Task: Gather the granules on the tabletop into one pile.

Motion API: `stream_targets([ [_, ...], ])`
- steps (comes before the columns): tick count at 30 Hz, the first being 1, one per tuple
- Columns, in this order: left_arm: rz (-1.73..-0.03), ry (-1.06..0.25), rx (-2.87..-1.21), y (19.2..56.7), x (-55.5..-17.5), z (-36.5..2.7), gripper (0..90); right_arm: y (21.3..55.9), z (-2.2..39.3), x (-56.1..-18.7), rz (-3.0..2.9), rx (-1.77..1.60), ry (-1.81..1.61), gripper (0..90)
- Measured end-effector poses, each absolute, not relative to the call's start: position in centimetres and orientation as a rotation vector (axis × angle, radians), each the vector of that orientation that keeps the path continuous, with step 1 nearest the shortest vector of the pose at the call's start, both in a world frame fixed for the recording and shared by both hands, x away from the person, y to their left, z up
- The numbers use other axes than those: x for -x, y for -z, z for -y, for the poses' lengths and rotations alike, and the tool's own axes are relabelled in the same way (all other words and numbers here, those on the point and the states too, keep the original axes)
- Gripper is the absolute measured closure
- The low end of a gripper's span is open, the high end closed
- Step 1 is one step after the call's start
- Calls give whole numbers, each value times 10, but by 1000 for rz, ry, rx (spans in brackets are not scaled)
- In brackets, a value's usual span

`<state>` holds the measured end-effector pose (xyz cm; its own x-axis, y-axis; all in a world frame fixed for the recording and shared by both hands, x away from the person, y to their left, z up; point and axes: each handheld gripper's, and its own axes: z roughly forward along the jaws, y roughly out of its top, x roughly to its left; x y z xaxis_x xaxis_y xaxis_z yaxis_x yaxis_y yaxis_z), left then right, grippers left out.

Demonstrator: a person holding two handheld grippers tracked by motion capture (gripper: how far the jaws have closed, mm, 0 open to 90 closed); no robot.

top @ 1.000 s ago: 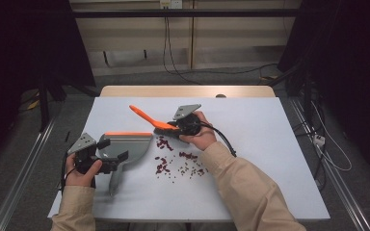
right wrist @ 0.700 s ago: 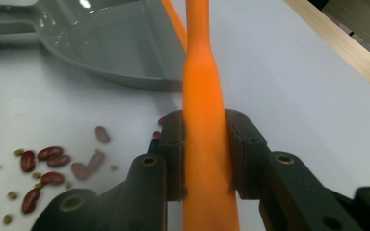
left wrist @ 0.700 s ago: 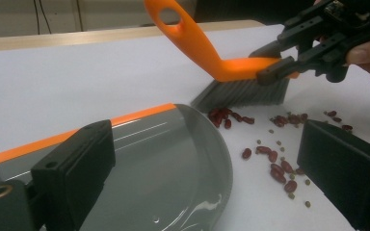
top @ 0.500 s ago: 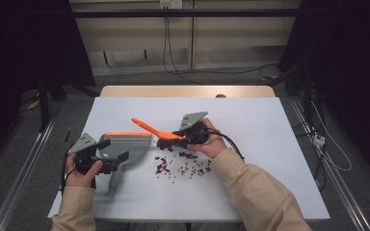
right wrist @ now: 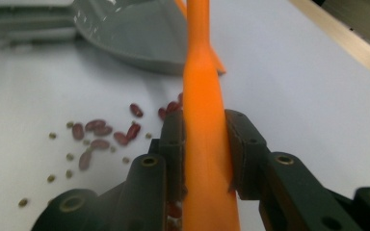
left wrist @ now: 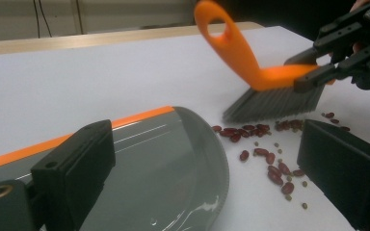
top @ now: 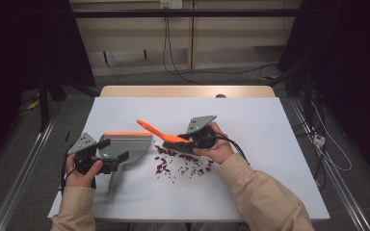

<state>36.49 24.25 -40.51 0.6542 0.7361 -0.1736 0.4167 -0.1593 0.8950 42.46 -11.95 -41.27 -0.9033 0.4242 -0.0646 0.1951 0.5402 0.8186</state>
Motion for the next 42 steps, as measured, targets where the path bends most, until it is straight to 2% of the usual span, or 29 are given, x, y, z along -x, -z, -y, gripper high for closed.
stream_targets([
  [16,-927,-369,-1792,406,-366,-243,60,419,76,-451,-2530,-578,-1300,714],
  [31,-928,-375,-1790,405,-365,-243,60,416,98,-425,-2602,-509,-1292,714],
  [42,-928,-379,-1790,405,-365,-242,60,410,114,-416,-2519,-592,-1368,715],
])
